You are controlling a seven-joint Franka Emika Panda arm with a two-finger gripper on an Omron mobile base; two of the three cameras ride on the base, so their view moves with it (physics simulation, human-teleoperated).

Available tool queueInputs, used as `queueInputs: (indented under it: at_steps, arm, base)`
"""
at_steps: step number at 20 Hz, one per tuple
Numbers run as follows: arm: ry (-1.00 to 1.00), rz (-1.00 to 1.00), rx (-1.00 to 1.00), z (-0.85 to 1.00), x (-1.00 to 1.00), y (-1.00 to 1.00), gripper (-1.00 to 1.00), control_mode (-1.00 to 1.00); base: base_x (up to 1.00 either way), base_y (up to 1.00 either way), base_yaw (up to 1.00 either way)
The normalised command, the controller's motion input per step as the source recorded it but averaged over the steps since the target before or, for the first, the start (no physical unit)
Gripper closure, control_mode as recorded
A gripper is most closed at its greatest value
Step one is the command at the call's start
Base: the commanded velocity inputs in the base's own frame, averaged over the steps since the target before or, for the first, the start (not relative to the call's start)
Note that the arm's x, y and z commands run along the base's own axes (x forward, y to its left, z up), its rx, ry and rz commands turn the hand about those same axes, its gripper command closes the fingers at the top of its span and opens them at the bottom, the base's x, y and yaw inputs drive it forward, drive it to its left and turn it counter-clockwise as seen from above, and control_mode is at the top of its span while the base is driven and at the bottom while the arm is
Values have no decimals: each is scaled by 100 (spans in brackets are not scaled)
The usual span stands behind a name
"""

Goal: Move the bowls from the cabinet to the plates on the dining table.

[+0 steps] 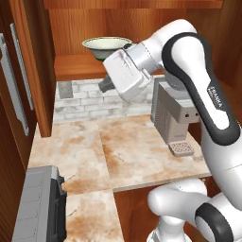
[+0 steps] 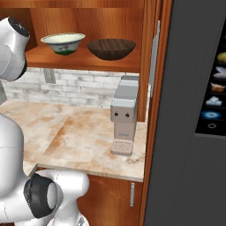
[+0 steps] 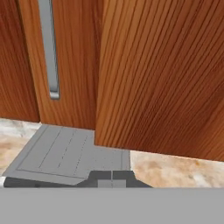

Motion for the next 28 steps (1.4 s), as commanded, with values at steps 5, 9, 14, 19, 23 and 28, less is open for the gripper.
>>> queueInputs:
  at_steps: [5,9,14,19,23,28]
  arm:
    - [0,-17,0,0,-21,-31,100,-100]
    - [0,-23,0,0,-5,-30,100,-100]
    - [2,-25,0,0,0,-29,100,-100]
    - [6,-27,0,0,1,-28,100,-100]
    - [4,-28,0,0,8,-21,100,-100]
    - [6,-29,-1,0,20,-19,100,-100]
  base:
    - [0,0,0]
    - [0,0,0]
    - [0,0,0]
    - [0,0,0]
    - [0,0,0]
    - [0,0,0]
